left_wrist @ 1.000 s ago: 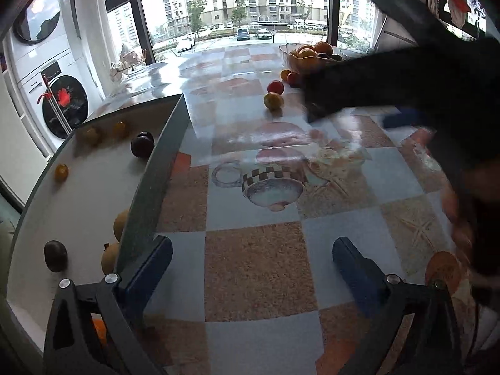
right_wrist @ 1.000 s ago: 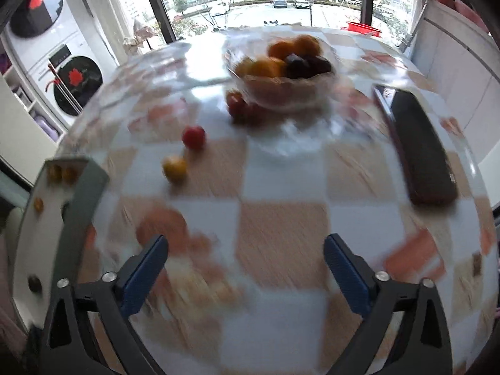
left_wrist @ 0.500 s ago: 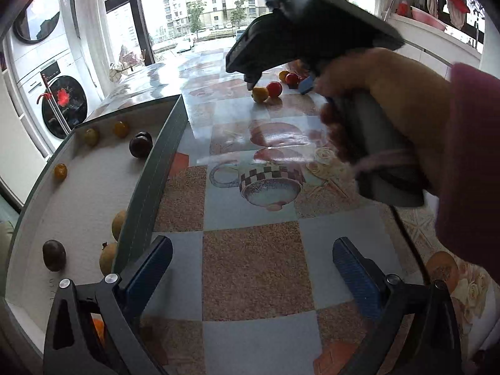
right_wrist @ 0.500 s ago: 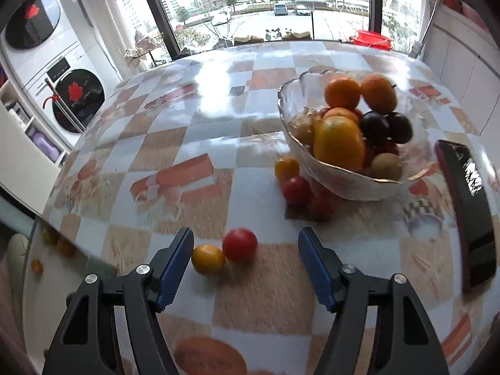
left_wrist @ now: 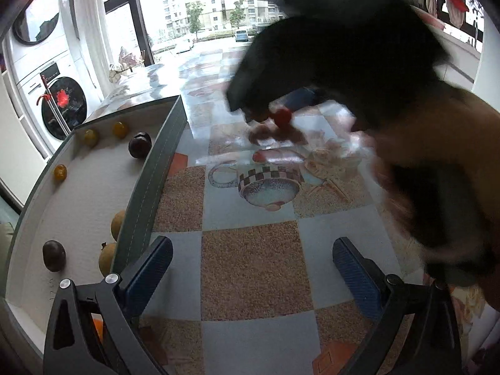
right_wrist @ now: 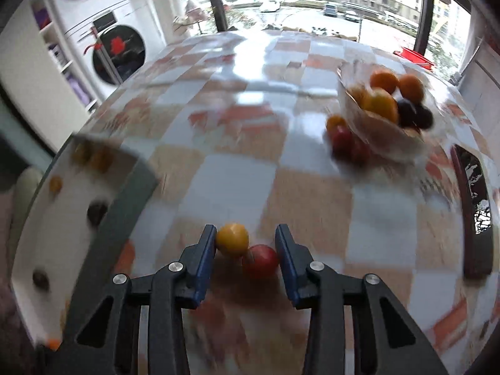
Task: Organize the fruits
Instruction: 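Grasp the red plum with the right tool, then grasp the yellow apricot with the left tool while the right holds the plum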
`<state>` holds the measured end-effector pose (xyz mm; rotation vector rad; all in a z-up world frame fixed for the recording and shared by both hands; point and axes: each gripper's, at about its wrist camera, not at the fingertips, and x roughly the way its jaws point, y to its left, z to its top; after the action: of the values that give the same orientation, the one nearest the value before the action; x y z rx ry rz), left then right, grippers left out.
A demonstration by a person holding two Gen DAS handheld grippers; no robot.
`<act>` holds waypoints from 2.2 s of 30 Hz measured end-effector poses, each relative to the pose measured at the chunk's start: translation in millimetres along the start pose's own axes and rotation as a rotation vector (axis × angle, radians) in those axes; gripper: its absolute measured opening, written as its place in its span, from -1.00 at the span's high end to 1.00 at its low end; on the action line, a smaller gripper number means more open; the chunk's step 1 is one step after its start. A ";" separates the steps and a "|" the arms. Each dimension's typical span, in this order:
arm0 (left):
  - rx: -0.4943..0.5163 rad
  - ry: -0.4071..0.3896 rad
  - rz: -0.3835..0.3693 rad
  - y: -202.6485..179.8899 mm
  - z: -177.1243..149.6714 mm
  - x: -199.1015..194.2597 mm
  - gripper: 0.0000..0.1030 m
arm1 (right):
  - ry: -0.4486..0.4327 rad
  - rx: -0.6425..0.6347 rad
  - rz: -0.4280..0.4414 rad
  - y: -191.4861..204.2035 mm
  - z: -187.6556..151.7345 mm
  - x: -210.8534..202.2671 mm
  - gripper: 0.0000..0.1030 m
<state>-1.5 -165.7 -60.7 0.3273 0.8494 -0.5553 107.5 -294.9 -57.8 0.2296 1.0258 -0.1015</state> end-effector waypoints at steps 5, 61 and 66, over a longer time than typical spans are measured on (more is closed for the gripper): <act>0.000 0.000 -0.004 -3.3 -2.5 0.4 -1.00 | 0.023 -0.005 -0.001 -17.9 -41.2 -26.2 0.18; 0.003 0.065 -0.005 -25.7 83.4 49.0 -0.72 | -0.145 0.201 -0.133 -109.7 -137.6 -91.5 0.54; -0.062 0.077 -0.047 -20.1 82.9 55.5 -0.04 | -0.159 0.205 -0.137 -105.8 -144.1 -94.4 0.54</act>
<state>67.3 -240.4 -53.4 0.2737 0.9486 -0.5620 -81.7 -365.8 -63.5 0.3315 0.8719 -0.3452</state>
